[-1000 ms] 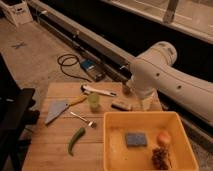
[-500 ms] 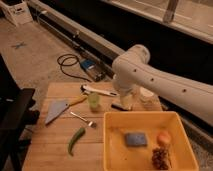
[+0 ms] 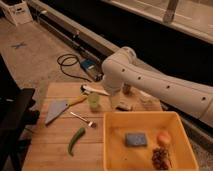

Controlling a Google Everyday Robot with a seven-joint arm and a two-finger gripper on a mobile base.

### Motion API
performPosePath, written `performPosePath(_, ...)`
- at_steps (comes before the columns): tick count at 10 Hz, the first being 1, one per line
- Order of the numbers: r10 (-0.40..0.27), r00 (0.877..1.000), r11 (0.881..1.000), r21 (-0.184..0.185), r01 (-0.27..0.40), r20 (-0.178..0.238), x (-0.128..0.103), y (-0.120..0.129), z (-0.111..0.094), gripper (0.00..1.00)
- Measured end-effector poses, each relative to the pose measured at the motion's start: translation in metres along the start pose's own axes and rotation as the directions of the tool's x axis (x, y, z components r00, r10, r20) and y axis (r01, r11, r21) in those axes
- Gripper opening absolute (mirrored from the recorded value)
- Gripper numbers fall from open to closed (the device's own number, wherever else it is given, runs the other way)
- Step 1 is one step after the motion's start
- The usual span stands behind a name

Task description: Place banana in paper cup

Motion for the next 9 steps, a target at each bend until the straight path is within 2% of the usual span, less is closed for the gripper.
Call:
performPosePath(3,0.001,1.0,1.0,0.0,-0.001,-0.001,0.0,0.0,0.0,0.8)
performPosePath(5,-0.018,1.0,1.0,-0.001,0.018,-0.014,-0.005,-0.009,0.004,0.8)
performPosePath(9,-0.1,0.995,0.995,-0.022,0.1,0.01,-0.058,-0.049,0.041,0.8)
